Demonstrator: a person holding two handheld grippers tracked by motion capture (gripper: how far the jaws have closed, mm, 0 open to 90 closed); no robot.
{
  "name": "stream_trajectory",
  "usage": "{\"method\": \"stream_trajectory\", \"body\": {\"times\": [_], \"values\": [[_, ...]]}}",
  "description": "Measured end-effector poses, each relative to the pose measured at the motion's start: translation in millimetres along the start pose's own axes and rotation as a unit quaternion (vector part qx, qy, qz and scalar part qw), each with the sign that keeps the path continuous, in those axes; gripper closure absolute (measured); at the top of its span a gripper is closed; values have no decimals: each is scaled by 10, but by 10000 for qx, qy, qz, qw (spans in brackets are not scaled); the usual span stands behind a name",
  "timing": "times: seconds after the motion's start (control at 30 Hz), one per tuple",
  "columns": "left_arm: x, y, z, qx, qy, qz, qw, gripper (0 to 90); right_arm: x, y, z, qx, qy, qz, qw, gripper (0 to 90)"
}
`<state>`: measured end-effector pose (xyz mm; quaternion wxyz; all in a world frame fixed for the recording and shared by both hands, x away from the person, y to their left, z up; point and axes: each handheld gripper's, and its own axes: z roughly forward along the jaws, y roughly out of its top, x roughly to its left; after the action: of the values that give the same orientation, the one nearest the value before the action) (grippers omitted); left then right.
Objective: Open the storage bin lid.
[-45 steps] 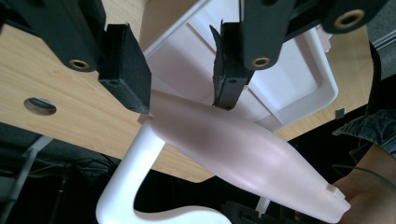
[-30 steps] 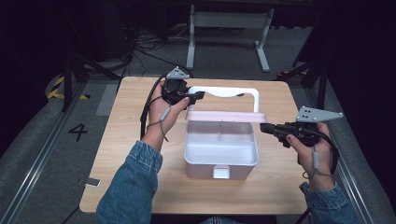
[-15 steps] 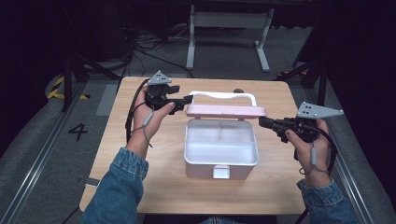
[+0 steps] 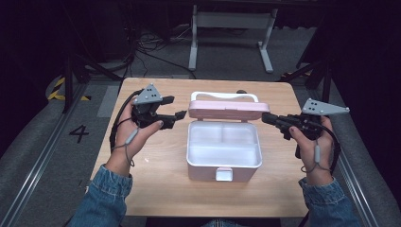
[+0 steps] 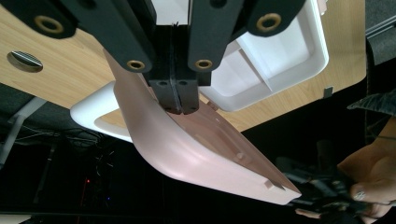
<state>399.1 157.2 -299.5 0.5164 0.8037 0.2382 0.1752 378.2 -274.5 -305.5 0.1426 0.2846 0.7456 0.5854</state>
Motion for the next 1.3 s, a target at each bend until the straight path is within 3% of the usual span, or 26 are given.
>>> {"method": "stream_trajectory", "body": {"times": [0.07, 0.2, 0.4, 0.47, 0.67, 0.83, 0.93, 1.3], "values": [[-65, 8, 16, -138, -185, 102, 9997, 330, -11, -1, 0, -53, 22, 57, 10000, 900], [-132, 31, 135, -250, -247, 261, 9990, 286, -26, 1, -11, -94, 27, 125, 9999, 900], [-160, 106, 323, -383, -115, 308, 9987, 265, -51, 3, -31, -140, 37, 174, 9997, 900], [-159, 142, 378, -421, -11, 439, 9981, 273, -77, -7, -39, -145, 14, 174, 9997, 900], [-172, 224, 501, -692, 145, 535, 9961, 383, -110, -9, -61, -190, -25, 195, 9996, 900], [-161, 256, 549, -769, 121, 471, 9959, 496, -118, -11, -57, -181, -38, 212, 9996, 900], [-148, 262, 549, -784, 102, 272, 9965, 579, -120, -12, -57, -188, -35, 211, 9996, 900], [-107, 296, 576, -741, 151, 166, 9970, 581, -142, -30, -137, -148, -164, 228, 9995, 845]]}}
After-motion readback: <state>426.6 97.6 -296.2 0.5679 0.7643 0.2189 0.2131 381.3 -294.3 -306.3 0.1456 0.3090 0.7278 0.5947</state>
